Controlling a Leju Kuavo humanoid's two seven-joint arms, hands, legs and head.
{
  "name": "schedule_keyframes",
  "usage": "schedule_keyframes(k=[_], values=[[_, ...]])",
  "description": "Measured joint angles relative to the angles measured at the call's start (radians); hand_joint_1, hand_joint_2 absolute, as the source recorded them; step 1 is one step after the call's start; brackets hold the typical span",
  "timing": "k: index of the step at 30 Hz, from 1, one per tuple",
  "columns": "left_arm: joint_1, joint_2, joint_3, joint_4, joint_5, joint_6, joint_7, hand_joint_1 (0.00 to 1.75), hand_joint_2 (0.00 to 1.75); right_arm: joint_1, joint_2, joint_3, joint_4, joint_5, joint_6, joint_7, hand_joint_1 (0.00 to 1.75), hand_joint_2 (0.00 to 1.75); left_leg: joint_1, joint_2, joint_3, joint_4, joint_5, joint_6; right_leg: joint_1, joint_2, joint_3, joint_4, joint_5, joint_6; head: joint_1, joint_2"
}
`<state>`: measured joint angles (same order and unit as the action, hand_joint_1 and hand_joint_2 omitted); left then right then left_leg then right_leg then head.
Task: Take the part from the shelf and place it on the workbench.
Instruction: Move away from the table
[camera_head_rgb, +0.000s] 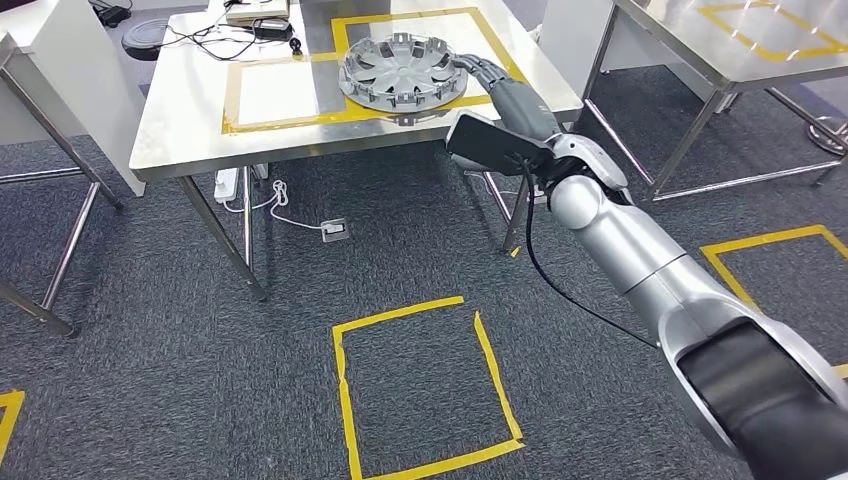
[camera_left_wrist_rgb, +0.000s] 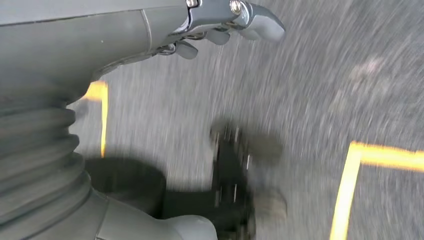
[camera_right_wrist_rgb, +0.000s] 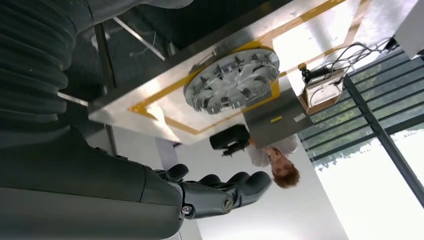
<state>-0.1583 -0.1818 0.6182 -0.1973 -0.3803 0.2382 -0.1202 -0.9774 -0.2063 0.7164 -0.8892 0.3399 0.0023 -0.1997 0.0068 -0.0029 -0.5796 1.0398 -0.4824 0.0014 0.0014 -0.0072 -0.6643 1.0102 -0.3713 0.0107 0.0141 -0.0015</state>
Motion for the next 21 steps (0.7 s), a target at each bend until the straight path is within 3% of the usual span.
schedule_keyframes(k=[3,7,21], values=[[-0.001,0.003,0.002,-0.001,-0.05,0.014,-0.004,0.0,1.75,0.0,0.001,0.0,0.003,0.029,-0.001,-0.006,0.0,1.75,0.0,-0.001,-0.001,0.0,0.001,-0.002,0.0,0.0,-0.001,0.001,0.0,0.0,0.0,0.0],[-0.001,0.003,0.004,-0.001,-0.108,0.049,-0.024,0.0,0.0,0.0,0.001,0.0,0.006,0.087,-0.001,-0.039,0.0,1.75,0.0,0.0,-0.001,0.0,0.002,-0.003,0.0,0.0,-0.002,0.001,0.001,-0.001,0.0,0.0],[-0.001,0.004,0.004,-0.001,-0.419,0.22,-0.122,0.0,0.0,0.004,0.003,-0.005,0.027,0.347,-0.012,-0.185,0.0,1.75,0.0,0.0,-0.002,0.0,0.002,-0.003,0.0,0.0,-0.002,0.002,0.001,-0.001,0.0,0.0]])
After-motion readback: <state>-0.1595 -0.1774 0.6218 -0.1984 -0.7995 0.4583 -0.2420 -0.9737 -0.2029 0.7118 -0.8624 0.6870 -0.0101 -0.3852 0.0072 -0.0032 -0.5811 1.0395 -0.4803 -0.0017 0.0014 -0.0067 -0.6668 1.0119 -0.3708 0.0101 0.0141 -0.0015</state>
